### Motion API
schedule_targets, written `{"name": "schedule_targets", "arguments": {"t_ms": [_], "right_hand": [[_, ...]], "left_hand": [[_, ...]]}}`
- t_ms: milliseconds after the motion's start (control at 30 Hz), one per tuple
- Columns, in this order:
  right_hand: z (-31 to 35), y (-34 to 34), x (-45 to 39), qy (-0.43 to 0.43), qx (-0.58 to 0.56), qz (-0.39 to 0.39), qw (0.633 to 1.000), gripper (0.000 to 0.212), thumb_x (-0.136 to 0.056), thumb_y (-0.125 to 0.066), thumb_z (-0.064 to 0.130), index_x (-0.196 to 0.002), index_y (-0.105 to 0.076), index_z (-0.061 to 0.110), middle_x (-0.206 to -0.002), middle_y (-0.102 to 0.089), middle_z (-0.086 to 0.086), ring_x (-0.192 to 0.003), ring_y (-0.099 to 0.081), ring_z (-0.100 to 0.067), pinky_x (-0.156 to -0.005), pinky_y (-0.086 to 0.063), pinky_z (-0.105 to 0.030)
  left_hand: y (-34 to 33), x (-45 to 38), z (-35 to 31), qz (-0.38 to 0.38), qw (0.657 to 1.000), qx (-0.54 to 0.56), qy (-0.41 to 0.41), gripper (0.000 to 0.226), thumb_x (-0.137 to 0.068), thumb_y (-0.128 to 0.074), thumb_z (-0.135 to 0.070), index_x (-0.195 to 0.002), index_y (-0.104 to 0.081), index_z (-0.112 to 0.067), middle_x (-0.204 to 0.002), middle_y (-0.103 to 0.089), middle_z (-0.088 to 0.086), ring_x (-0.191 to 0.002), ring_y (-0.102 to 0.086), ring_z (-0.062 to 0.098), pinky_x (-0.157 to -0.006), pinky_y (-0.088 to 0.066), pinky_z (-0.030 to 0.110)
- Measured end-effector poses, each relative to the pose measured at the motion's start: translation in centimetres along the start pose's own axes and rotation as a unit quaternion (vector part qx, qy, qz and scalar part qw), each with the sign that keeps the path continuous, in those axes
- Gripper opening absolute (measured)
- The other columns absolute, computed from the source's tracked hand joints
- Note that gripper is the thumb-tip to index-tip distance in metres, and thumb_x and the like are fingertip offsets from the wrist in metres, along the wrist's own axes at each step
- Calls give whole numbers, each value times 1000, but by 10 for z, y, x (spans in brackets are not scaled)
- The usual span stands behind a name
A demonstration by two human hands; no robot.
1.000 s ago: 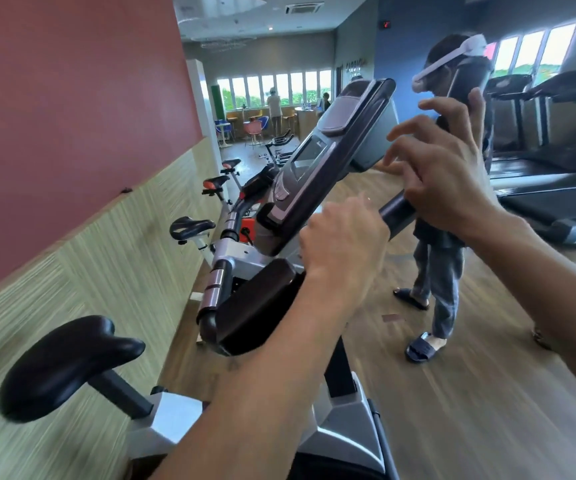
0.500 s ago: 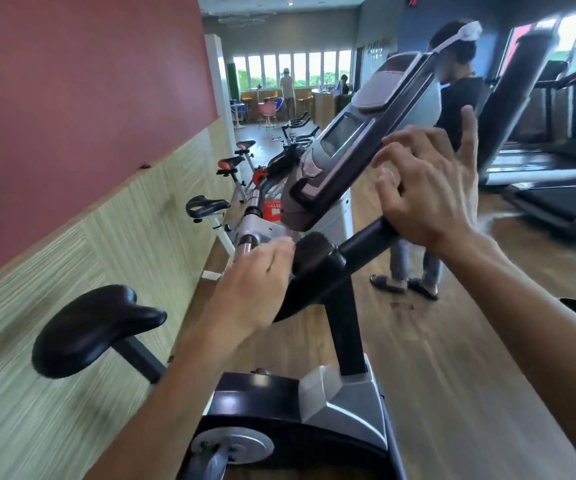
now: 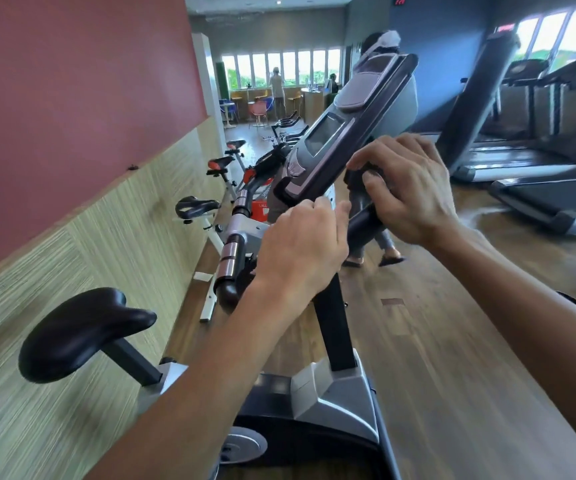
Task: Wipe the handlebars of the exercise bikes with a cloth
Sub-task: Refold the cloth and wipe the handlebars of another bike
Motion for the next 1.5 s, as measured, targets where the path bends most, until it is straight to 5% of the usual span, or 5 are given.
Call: {"name": "schedule_targets", "arguments": {"t_ms": [300,733,933,1233,1500], "right_hand": [[-54,62,-10,-69,-42,-77,994,41,-89,-49,7,-129,-56,4,-151,-42,-10,-132,-31,-14,-111,-23,-14],[-102,74,-32,-65,-86,-70,992,54,-93,-43,5,-147,-42,4,-159,-35,-14,-143,-31,-15,-124,-22,-45],[-123,73,-44,-11,-149,-91,985,46,-99,-40,4,-144,-49,2,-137,-53,-14,-123,-49,-14,-107,-37,-20],[-165,69,-68,180,-306,-54,933,34,-103,-42,1,-133,-57,-4,-122,-64,-17,-113,-61,-26,-98,-49,-45],[-176,45,-69,189,-462,-118,858,40,-98,-41,-8,-132,-63,-1,-125,-66,-10,-117,-61,-12,-100,-46,-31]], "left_hand": [[-31,-32,-61,0,991,-88,98,77,-106,-11,-53,-150,-34,5,-113,-71,15,-101,-69,37,-69,-43,41],[-38,-67,-97,-122,992,41,-4,55,-104,-31,-42,-94,-70,-5,-93,-69,15,-86,-63,35,-78,-48,43],[-41,-55,-92,-151,988,14,27,60,-105,-17,-43,-94,-67,-11,-87,-69,8,-78,-66,32,-61,-48,39],[-53,-108,-154,-302,948,-16,98,51,-108,-22,-37,-75,-55,-16,-63,-58,-2,-55,-59,21,-45,-33,27],[-54,-105,-140,-267,954,34,134,68,-108,-33,-37,-43,-28,-17,-36,-26,-6,-36,-30,13,-50,-21,33]]}}
Point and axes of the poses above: each hand's wrist, its own x-axis away from the middle knuckle, its own y-axis out of the back of the hand, z = x × y, the point moved 3 cm from there along -x, towards the middle knuckle
